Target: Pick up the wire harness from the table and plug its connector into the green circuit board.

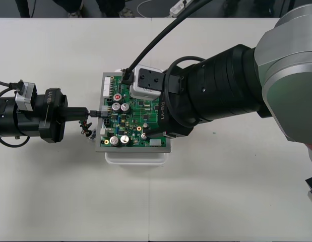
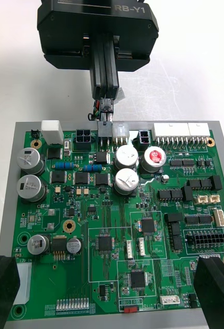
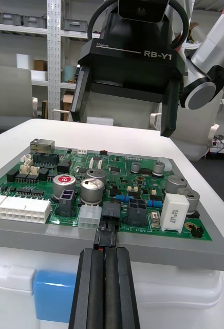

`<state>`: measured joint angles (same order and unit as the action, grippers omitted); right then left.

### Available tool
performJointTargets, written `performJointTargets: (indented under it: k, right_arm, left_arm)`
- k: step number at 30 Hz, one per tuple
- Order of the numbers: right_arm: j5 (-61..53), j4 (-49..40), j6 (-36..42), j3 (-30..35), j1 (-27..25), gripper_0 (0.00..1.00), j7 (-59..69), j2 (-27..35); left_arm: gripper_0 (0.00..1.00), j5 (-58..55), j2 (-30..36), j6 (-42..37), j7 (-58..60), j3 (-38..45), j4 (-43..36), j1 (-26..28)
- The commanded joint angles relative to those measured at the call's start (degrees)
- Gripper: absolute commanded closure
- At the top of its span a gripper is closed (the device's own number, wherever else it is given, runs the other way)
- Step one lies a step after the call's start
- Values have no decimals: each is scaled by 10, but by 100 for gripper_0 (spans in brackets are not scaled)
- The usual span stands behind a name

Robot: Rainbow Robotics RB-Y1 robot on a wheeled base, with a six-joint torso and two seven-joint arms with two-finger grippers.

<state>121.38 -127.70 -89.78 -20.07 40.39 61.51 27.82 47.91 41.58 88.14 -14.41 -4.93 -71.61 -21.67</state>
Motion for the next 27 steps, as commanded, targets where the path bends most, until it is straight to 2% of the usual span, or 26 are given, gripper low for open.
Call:
performJointTargets:
  k: [1,27]
  right_arm:
    - [-7,-4,-2,18,17,1,-16,-9]
    - [-10,-4,-2,19,17,1,-16,-8]
  left_arm:
    - [100,-11,7,19,18,-5,-8,-16]
    - [100,-52,66,19,-9,-4,26,4]
